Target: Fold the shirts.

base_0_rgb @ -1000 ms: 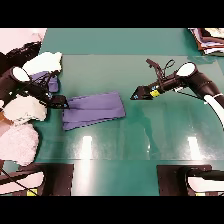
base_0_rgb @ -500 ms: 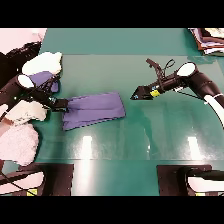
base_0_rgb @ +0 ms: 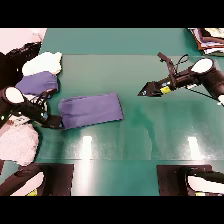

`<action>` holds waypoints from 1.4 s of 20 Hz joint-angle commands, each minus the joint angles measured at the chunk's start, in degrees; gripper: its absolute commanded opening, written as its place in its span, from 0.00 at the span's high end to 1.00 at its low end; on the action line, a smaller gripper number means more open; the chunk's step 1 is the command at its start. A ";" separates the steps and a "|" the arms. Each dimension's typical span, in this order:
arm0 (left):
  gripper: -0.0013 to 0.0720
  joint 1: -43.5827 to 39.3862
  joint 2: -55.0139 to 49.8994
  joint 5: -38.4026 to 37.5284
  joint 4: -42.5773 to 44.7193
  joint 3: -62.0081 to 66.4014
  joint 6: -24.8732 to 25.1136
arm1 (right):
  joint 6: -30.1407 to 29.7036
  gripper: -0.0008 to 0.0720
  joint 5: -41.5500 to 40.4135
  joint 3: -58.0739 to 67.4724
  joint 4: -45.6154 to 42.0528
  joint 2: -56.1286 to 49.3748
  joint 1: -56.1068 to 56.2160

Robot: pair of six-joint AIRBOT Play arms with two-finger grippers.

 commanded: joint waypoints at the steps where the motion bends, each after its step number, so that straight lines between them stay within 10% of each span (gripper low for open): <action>1: 0.07 0.00 3.08 0.48 0.24 -4.66 -1.79 | 0.44 0.37 0.59 -0.02 -0.02 -0.15 -0.79; 4: 0.10 0.00 3.32 4.17 -0.98 -0.37 -2.23 | 0.87 0.17 0.39 -0.79 0.07 -3.17 -0.79; 7: 0.90 0.00 3.30 5.29 -6.91 5.55 -0.83 | 0.85 0.17 -1.55 -3.54 2.21 -8.66 -0.50; 8: 0.95 0.00 3.32 6.71 -8.90 6.60 0.46 | 0.83 0.17 -2.54 -4.26 4.35 -10.99 -0.20; 21: 0.95 0.00 3.26 14.53 -12.85 6.95 0.42 | -3.17 0.19 -5.51 15.30 17.25 -33.86 17.03; 24: 0.95 0.00 3.26 13.88 -12.87 6.95 0.39 | -3.19 0.41 -4.33 18.38 17.00 -35.08 18.25; 26: 0.95 0.00 3.26 13.49 -12.87 6.95 0.37 | -3.34 0.94 -3.28 19.21 16.46 -34.86 17.55; 28: 0.95 -0.02 3.26 11.93 -13.11 6.95 -0.37 | -3.41 0.97 -1.29 19.56 15.37 -33.94 15.91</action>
